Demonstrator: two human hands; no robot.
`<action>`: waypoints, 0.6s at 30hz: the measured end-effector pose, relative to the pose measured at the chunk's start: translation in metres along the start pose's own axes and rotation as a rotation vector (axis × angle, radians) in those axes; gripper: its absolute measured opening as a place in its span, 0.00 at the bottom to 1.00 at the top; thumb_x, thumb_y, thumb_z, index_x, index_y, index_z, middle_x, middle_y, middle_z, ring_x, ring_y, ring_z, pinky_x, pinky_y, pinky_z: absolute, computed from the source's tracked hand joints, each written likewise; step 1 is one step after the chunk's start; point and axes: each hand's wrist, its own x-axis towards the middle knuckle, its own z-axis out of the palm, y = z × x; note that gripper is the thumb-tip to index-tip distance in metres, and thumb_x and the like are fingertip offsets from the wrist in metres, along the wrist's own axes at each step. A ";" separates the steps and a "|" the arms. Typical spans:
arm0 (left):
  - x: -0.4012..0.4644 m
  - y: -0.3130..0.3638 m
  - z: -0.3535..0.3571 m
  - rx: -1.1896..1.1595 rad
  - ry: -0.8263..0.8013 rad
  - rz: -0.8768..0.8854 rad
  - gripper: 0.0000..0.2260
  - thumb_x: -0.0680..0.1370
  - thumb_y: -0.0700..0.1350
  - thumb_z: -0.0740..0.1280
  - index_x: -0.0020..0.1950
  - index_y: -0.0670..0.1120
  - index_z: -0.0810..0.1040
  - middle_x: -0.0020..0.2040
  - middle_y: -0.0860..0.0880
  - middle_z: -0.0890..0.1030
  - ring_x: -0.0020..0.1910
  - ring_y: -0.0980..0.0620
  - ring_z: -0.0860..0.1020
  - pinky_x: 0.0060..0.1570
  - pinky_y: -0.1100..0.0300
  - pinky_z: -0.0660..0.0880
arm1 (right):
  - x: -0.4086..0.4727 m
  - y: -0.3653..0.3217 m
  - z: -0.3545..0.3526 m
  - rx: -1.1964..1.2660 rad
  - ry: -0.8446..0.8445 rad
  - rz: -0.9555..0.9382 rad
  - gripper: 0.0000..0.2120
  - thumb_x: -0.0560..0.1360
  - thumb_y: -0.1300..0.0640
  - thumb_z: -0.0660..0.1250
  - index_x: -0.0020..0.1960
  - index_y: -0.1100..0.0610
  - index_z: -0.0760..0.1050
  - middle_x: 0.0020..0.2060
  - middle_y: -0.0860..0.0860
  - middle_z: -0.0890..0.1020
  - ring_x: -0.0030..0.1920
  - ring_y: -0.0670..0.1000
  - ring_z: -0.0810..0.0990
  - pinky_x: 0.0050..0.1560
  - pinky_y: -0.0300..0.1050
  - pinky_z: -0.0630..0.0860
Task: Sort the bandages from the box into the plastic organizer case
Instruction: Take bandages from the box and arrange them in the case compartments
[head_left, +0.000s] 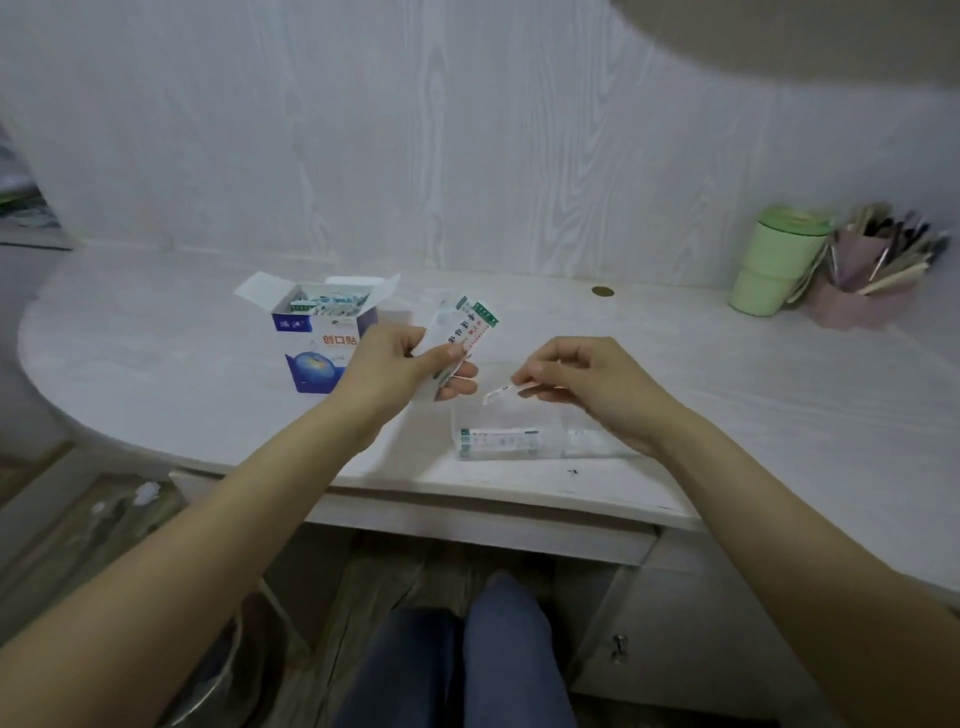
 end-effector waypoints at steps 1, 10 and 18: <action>0.000 -0.001 0.000 0.015 -0.002 0.001 0.03 0.77 0.38 0.66 0.49 0.40 0.78 0.38 0.43 0.84 0.37 0.48 0.84 0.39 0.61 0.81 | 0.001 0.001 0.000 -0.127 -0.008 -0.009 0.07 0.75 0.66 0.66 0.49 0.59 0.81 0.45 0.51 0.84 0.42 0.42 0.80 0.46 0.31 0.76; -0.004 -0.003 -0.004 0.073 -0.011 0.023 0.04 0.77 0.38 0.66 0.46 0.45 0.79 0.39 0.44 0.84 0.36 0.52 0.83 0.41 0.62 0.81 | 0.009 0.010 0.016 -0.501 0.035 -0.073 0.06 0.72 0.63 0.70 0.45 0.54 0.84 0.33 0.40 0.79 0.30 0.37 0.72 0.33 0.28 0.66; -0.003 -0.003 -0.008 0.067 -0.011 0.028 0.03 0.77 0.39 0.66 0.45 0.45 0.78 0.40 0.44 0.84 0.35 0.54 0.83 0.42 0.63 0.81 | 0.008 0.010 0.031 -0.692 -0.062 -0.167 0.03 0.72 0.62 0.71 0.43 0.57 0.83 0.36 0.47 0.81 0.34 0.40 0.75 0.38 0.27 0.69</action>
